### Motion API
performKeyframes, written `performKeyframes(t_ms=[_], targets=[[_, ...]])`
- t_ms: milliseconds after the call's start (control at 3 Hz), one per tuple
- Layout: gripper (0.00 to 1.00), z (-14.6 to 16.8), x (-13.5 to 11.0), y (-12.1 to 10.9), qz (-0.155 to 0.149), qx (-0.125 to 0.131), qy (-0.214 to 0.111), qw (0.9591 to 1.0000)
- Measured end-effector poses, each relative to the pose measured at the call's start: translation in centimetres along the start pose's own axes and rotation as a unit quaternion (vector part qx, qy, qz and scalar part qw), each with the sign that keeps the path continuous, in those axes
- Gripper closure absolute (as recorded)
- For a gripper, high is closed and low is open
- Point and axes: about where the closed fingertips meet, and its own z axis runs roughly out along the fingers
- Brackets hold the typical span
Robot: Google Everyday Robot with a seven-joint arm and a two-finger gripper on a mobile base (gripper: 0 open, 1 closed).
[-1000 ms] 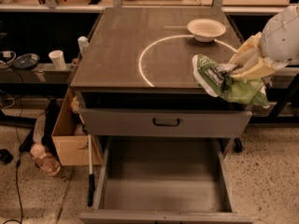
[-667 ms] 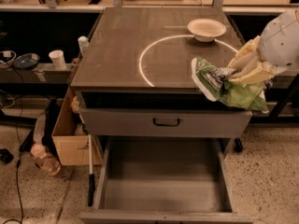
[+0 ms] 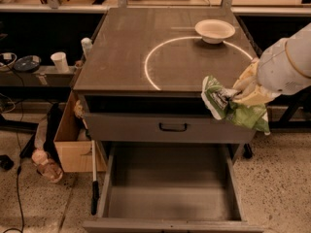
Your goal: Place green jalapeno chip bag into middle drawer
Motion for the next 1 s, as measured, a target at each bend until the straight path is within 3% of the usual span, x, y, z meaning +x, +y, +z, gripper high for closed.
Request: performKeyframes(t_ms=[333, 1000], targets=[[1.0, 3.6, 1.9, 1.0, 0.03, -0.002, 0.035, 0.9989], [1.0, 5.4, 3.2, 1.8, 0.047, -0.011, 0.053, 0.9974]])
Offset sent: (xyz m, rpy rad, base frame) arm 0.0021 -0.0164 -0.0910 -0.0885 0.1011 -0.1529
